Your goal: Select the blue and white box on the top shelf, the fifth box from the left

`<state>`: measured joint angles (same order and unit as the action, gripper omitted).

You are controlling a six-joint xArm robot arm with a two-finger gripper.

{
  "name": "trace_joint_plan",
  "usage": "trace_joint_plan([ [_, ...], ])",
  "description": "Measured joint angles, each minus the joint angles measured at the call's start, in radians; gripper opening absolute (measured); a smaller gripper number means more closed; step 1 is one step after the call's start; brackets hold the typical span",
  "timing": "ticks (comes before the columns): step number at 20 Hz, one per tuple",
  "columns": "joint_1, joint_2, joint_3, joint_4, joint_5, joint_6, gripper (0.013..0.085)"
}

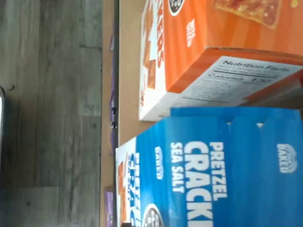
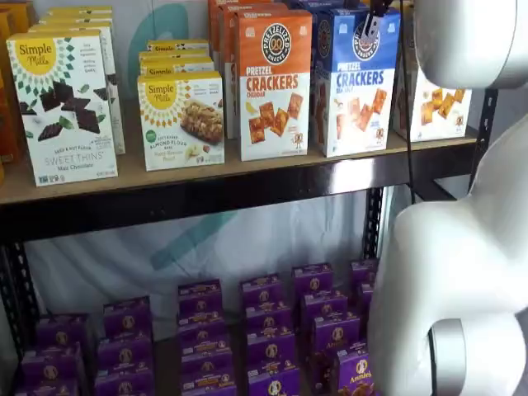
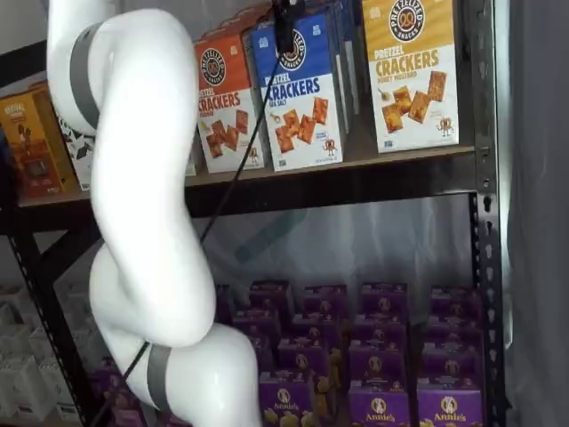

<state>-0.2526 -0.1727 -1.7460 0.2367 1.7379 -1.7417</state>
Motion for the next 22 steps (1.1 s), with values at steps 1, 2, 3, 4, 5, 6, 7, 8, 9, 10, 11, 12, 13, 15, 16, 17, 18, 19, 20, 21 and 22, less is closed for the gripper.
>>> trace_joint_plan([
  [1, 0.001, 0.002, -0.003, -0.002, 0.006, 0.0, 0.085],
  [2, 0.001, 0.004, -0.004, -0.004, 0.012, 0.0, 0.085],
  [3, 0.001, 0.005, -0.006, -0.007, 0.016, 0.0, 0.085],
  [4, 0.001, 0.006, -0.008, -0.009, 0.022, -0.001, 0.085],
  [5, 0.001, 0.007, -0.008, -0.01, 0.024, -0.001, 0.085],
  [6, 0.001, 0.006, -0.007, -0.011, 0.025, -0.001, 0.085],
  [7, 0.001, 0.007, -0.008, -0.012, 0.028, -0.001, 0.085],
  [8, 0.002, 0.007, -0.008, -0.014, 0.029, -0.001, 0.085],
  [9, 0.004, 0.007, -0.007, -0.016, 0.029, -0.001, 0.085],
  [10, 0.004, 0.006, -0.005, -0.016, 0.029, 0.0, 0.085],
  [11, 0.004, 0.006, -0.004, -0.015, 0.029, 0.0, 0.085],
  [12, 0.004, 0.005, -0.003, -0.014, 0.029, 0.0, 0.085],
  [13, 0.004, 0.005, -0.003, -0.012, 0.029, 0.001, 0.085],
  [15, 0.004, 0.006, -0.004, -0.008, 0.03, 0.002, 0.085],
  [16, 0.003, 0.007, -0.004, -0.006, 0.031, 0.002, 0.085],
  [17, 0.003, 0.008, -0.005, -0.004, 0.032, 0.003, 0.085],
  [18, 0.003, 0.009, -0.007, -0.002, 0.034, 0.003, 0.081],
  [19, 0.003, 0.01, -0.007, -0.002, 0.035, 0.004, 0.077],
  [20, 0.004, 0.01, -0.006, -0.002, 0.035, 0.004, 0.077],
  [21, 0.005, 0.009, -0.004, -0.002, 0.033, 0.005, 0.073],
  [22, 0.006, 0.008, -0.001, -0.002, 0.032, 0.006, 0.069],
])
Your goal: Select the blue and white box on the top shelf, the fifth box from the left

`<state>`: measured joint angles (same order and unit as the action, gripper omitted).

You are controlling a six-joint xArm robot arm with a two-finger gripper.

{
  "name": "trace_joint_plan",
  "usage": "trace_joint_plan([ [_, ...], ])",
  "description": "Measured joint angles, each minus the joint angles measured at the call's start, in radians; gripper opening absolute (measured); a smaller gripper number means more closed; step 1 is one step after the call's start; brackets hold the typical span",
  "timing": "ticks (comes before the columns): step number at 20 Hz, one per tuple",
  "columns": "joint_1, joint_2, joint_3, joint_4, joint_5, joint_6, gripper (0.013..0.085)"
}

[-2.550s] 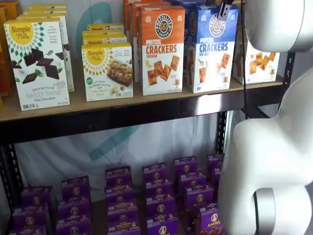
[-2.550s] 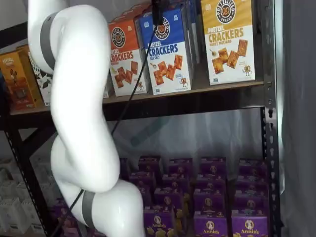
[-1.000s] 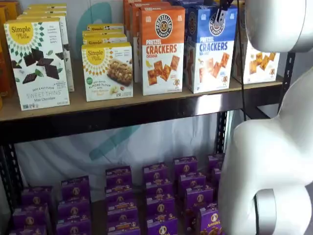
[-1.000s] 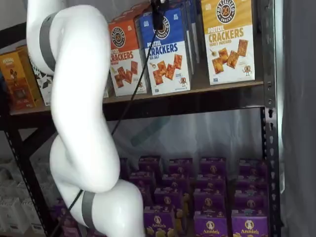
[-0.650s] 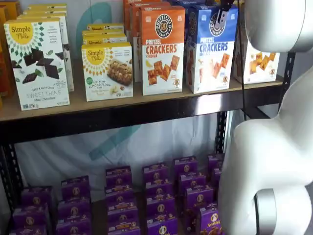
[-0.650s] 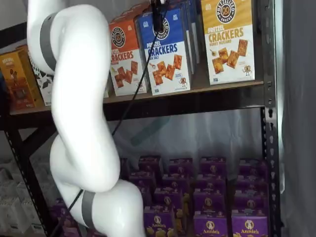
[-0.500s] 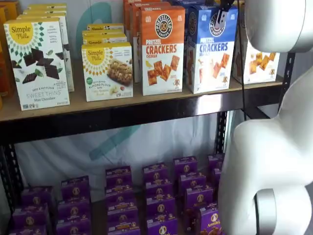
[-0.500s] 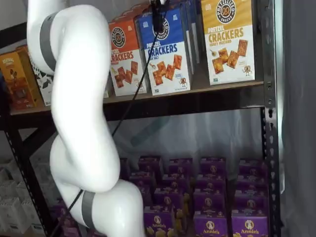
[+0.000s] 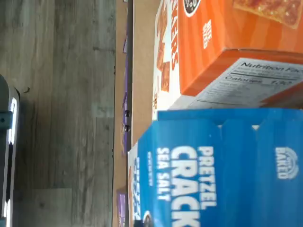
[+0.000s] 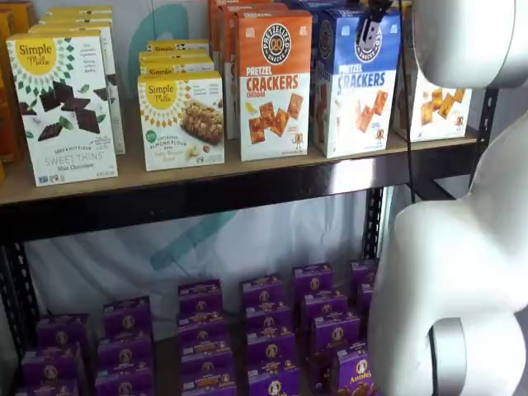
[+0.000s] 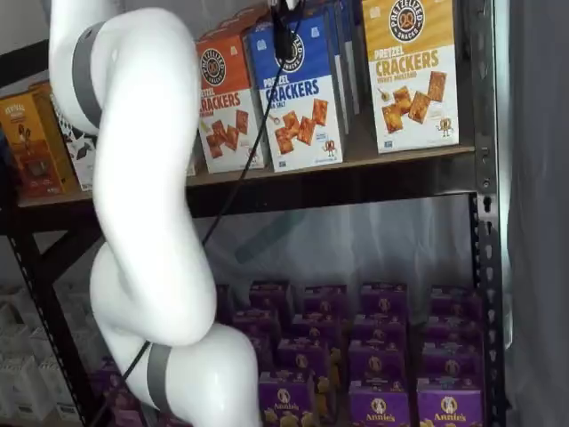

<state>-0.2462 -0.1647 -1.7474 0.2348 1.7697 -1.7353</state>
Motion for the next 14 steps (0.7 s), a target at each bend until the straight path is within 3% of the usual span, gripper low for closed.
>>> trace_joint_plan([
  [11, 0.01, -0.008, 0.016, 0.001, -0.01, 0.008, 0.069],
  [14, 0.008, -0.005, 0.012, 0.006, -0.004, 0.009, 0.057],
])
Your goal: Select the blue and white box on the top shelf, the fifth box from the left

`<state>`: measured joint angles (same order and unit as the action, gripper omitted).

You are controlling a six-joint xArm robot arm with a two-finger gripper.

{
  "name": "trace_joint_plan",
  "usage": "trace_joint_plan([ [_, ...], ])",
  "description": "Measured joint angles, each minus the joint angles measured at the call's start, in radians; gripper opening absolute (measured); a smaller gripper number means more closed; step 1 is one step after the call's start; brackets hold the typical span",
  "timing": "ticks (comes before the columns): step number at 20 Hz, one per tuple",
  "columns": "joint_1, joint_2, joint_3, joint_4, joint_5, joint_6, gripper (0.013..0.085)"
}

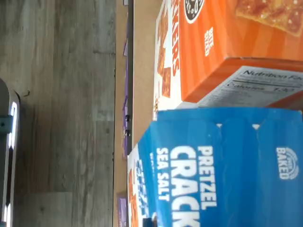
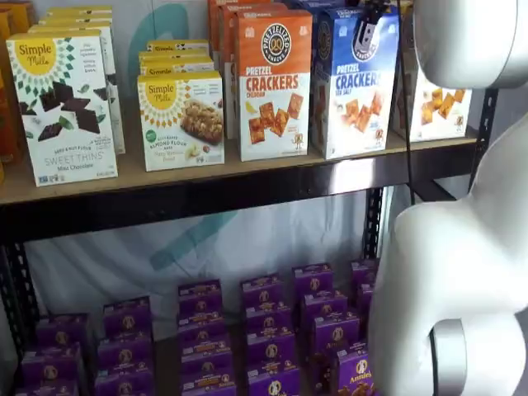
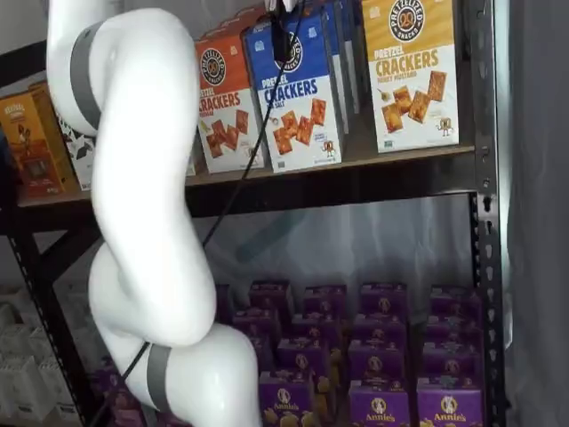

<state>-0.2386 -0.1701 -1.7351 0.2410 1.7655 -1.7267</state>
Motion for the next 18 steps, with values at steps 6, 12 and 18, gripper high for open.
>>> trace_joint_plan([
  [6, -0.004, 0.002, -0.009, 0.009, 0.011, 0.001, 0.057],
  [12, -0.006, 0.0, -0.012, 0.01, 0.022, 0.001, 0.057],
  [18, -0.016, -0.014, 0.0, 0.01, 0.032, -0.008, 0.057],
])
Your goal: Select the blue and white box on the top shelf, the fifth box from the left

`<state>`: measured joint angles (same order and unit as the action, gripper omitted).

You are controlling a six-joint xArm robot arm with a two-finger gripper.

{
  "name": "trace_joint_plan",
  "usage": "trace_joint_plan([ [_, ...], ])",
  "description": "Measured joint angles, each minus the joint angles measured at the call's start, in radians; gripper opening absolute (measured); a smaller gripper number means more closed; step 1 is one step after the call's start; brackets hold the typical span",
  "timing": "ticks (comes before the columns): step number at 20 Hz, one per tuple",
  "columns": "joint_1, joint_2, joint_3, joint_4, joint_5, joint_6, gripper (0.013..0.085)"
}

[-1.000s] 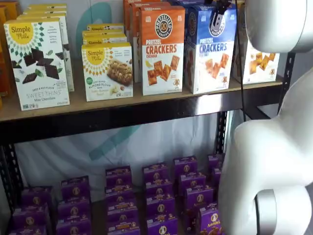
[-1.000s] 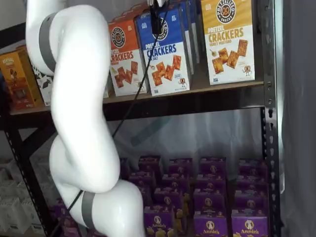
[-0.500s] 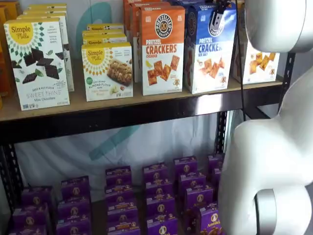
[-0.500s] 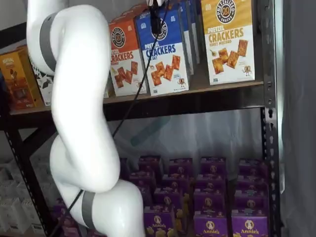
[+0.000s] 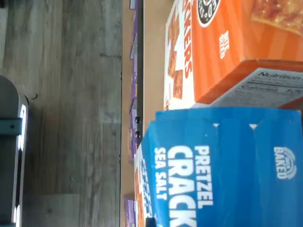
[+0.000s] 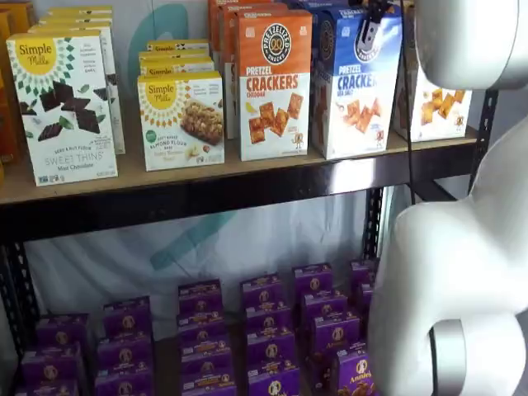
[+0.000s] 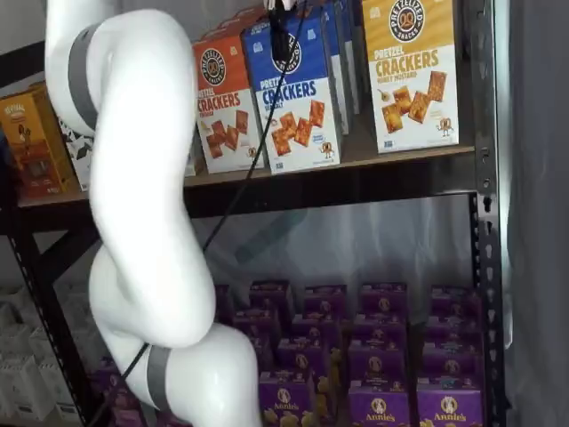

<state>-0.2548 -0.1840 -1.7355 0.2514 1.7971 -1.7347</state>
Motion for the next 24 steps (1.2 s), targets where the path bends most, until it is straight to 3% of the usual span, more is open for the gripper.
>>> trace_joint_plan([
  [1, -0.004, -0.002, 0.001, 0.002, 0.005, -0.002, 0.053],
  [8, -0.019, -0.031, 0.003, 0.013, 0.046, -0.008, 0.053],
  [16, -0.033, -0.09, 0.013, -0.005, 0.167, -0.016, 0.053],
  [24, -0.076, -0.186, 0.096, 0.004, 0.208, -0.05, 0.053],
])
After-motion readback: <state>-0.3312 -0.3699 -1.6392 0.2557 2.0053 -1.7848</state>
